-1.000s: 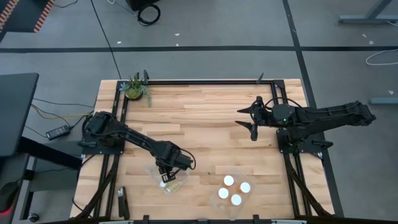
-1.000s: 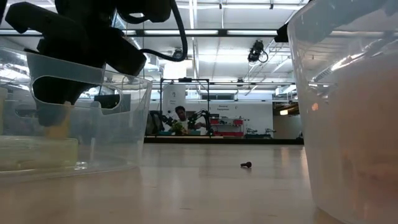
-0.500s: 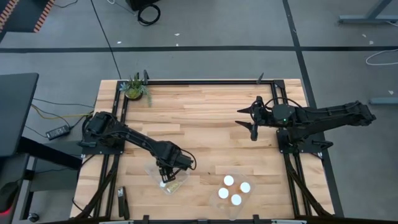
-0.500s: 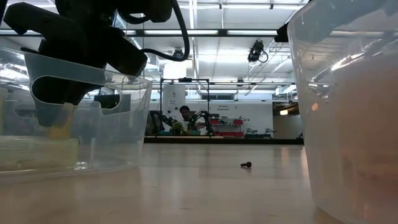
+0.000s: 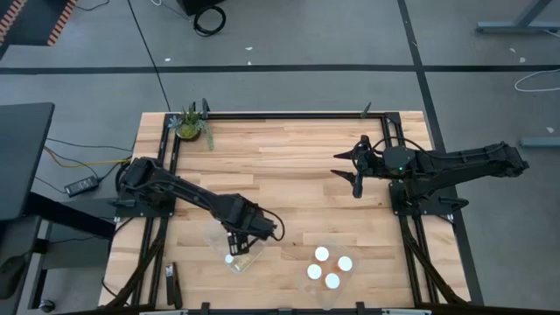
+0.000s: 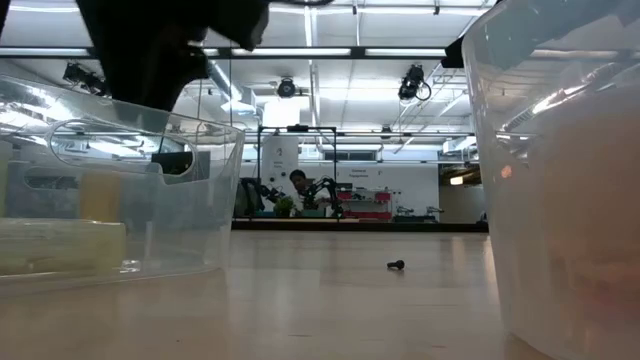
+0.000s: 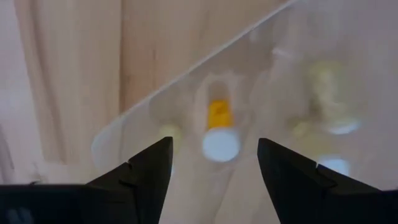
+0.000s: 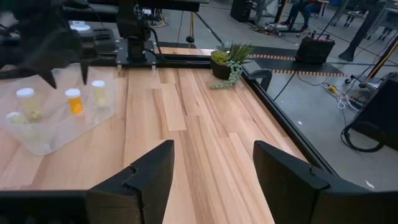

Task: Pick and place medicine bottles into bin by pill shape (circle, oval)
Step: Adjust the small yellow pill bottle

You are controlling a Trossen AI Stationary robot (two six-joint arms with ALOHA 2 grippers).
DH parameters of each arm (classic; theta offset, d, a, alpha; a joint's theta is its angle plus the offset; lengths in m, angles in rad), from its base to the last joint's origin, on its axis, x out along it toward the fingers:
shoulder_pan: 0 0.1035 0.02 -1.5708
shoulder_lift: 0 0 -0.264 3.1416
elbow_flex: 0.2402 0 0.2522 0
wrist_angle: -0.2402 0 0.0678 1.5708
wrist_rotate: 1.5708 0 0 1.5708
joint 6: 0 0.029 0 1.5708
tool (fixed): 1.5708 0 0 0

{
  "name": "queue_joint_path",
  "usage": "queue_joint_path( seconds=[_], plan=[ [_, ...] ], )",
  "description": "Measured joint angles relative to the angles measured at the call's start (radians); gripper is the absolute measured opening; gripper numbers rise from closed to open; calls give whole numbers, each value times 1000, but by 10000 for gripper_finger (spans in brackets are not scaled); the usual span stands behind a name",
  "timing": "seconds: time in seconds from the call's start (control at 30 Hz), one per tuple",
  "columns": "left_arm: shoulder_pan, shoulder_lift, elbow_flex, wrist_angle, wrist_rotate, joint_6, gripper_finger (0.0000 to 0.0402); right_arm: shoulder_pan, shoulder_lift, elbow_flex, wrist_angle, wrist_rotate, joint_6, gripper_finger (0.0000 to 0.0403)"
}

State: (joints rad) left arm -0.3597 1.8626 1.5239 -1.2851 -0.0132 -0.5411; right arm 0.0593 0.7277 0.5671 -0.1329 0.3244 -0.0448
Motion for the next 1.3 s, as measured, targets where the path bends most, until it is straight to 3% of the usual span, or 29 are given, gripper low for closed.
queue_joint_path(
  seconds=[0.4, 0.63, 0.87, 1.3],
  plan=[
    [-107, 33, 37, 185, 91, 165, 202, 0, 0, 0, 0, 0, 0, 227],
    [-97, 91, 37, 209, 110, 119, 176, 0, 0, 0, 0, -2, 2, 227],
    [-81, 149, 36, 240, 198, 126, 162, 2, 0, 0, 0, -4, 5, 227],
    [-68, 153, -14, 302, 210, 76, 174, 2, 0, 0, 0, -16, 17, 227]
  ],
)
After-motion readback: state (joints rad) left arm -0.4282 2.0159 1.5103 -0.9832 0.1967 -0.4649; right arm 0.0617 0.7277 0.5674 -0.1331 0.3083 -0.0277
